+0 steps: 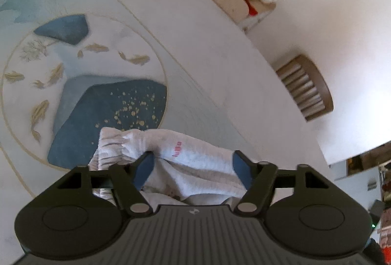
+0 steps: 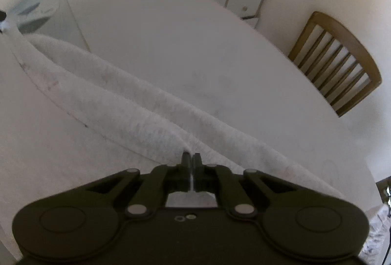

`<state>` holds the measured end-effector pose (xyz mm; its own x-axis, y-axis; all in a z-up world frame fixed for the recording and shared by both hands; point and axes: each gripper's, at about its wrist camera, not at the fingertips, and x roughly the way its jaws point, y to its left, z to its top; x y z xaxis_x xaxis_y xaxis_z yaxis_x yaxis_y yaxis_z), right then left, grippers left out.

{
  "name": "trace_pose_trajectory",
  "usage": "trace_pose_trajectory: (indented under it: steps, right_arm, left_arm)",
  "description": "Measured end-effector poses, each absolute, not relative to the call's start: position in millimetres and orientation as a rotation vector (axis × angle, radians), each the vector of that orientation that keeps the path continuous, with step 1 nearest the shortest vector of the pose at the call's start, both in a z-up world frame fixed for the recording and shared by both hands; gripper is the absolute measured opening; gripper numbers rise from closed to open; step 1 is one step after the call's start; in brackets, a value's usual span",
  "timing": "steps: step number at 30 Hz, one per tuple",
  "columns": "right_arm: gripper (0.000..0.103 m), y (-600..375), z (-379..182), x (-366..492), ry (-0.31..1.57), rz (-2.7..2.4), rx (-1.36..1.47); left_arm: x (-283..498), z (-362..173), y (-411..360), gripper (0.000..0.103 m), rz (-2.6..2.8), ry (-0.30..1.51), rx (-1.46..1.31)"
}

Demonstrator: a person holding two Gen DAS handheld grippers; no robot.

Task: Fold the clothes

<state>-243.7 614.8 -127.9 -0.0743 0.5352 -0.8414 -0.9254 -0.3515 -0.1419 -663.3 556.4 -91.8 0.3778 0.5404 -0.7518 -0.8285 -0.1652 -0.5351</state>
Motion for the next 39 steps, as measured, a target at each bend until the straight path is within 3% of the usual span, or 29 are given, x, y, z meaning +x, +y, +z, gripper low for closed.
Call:
trace_pose_trajectory:
  steps: [1, 4, 6, 7, 8, 10, 11, 12, 13, 19, 29, 39]
  right_arm:
    - [0.052, 615, -120, -239, 0.523, 1.67, -1.009]
    - [0.048, 630, -95, -227, 0.511, 1.645, -0.896]
    - [0.051, 646, -94, -228, 0.493, 1.612, -0.883]
    - [0.031, 653, -98, -227, 0.5, 1.6, -0.885]
    - [0.04, 661, -104, -228, 0.507, 1.582, -0.889]
    - [0.043, 674, -120, -228, 0.534, 1.553, -0.917]
    - [0.064, 675, -129, -229, 0.548, 1.539, -0.932]
    - [0.072, 675, -136, -229, 0.555, 1.526, -0.945]
    - [0.103, 675, -143, -229, 0.556, 1.516, -0.957]
    - [0.103, 668, -137, -229, 0.565, 1.461, -0.918]
    - [0.103, 571, -79, -214, 0.704, 1.618, -0.732]
    - [0.103, 458, -102, -244, 0.865, 1.762, -0.788]
  left_arm:
    - [-665, -90, 556, 0.063, 1.244, 0.284, -1.232]
    - [-669, -87, 563, 0.063, 1.262, 0.244, -1.225]
    - [-671, -85, 568, 0.063, 1.308, 0.223, -1.183]
    - [-673, -86, 572, 0.063, 1.333, 0.213, -1.173]
    - [-675, -88, 575, 0.063, 1.357, 0.208, -1.185]
    - [-678, -98, 583, 0.063, 1.35, 0.22, -1.23]
    - [-678, -101, 583, 0.063, 1.353, 0.222, -1.232]
    - [-677, -101, 583, 0.064, 1.356, 0.231, -1.222]
    - [-677, -101, 582, 0.064, 1.357, 0.241, -1.212]
    - [-678, -87, 565, 0.078, 1.349, 0.297, -1.133]
    - [-644, -65, 513, 0.079, 1.279, 0.536, -0.859]
    - [-566, -79, 484, 0.079, 1.152, 0.757, -0.583]
